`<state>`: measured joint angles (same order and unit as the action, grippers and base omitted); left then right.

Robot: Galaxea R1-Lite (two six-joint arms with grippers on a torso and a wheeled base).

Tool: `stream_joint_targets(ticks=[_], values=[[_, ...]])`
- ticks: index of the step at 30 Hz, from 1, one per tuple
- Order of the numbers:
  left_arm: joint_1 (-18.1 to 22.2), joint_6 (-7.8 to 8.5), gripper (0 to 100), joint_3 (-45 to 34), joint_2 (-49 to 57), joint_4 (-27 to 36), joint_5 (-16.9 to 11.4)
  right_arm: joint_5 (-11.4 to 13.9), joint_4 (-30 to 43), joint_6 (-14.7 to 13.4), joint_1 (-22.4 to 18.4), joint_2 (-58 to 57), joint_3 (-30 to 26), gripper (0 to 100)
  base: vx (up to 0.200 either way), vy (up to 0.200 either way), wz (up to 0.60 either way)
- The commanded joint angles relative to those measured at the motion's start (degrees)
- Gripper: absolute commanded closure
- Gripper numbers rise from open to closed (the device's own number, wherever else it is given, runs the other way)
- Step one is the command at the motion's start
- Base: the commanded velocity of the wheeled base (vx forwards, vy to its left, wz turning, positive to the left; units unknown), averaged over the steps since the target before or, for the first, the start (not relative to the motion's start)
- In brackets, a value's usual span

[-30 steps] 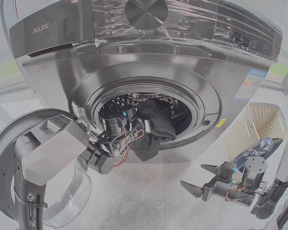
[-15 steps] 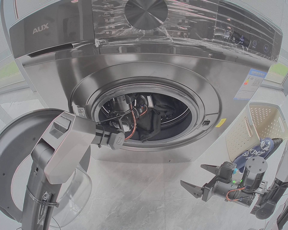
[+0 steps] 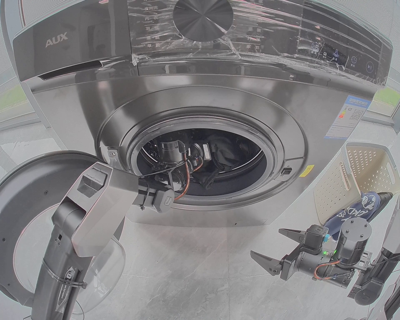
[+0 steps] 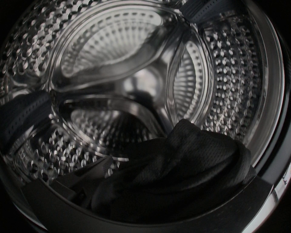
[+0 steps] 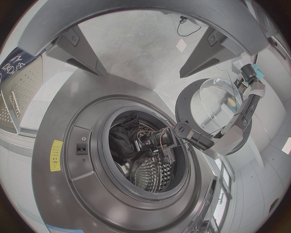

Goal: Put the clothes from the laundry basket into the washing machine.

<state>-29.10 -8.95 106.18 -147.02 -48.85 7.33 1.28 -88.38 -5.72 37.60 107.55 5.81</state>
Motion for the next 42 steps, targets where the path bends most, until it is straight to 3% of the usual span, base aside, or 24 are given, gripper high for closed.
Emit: stream_joint_targets(ticks=[1,5,11,16,24,25,31,33,42], values=[[-1.1,-2.21,0,-10.8,6.9,3.6,-1.0,0.0,0.0,0.0,0.0,-0.1,0.1,0,0.0,0.0,0.0],[-1.7,-2.57,0,-14.3,8.9,7.5,-1.3,0.0,0.0,0.0,0.0,-0.1,0.2,0,0.0,0.0,0.0],[-2.4,-2.57,0,-15.8,8.7,8.2,-1.3,0.0,0.0,0.0,0.1,-0.2,0.2,0,0.0,0.0,0.0],[-2.5,-2.65,0,-14.3,7.4,7.7,-1.1,0.0,0.0,0.0,0.3,-0.2,0.2,0,0.0,0.0,0.0],[-2.5,-2.65,0,-5.5,2.6,5.9,0.3,0.0,0.0,-0.1,0.3,-0.1,0.2,0,0.0,0.0,0.0],[-2.5,-2.57,100,-5.4,2.1,6.0,0.6,0.0,0.0,-0.1,0.4,-0.1,0.2,0,0.0,0.0,0.0],[-2.0,-2.74,100,0.3,-2.0,5.6,1.7,0.0,0.0,-0.1,0.4,0.0,0.2,0,0.0,0.0,0.0],[-1.4,-2.83,100,8.4,-7.1,5.2,5.1,0.0,0.0,-0.1,0.4,0.0,0.2,0,0.0,0.0,0.0],[-0.4,-3.44,100,8.4,-7.0,3.5,5.2,0.0,0.0,-0.1,0.5,0.2,0.2,0,0.0,0.0,0.0]])
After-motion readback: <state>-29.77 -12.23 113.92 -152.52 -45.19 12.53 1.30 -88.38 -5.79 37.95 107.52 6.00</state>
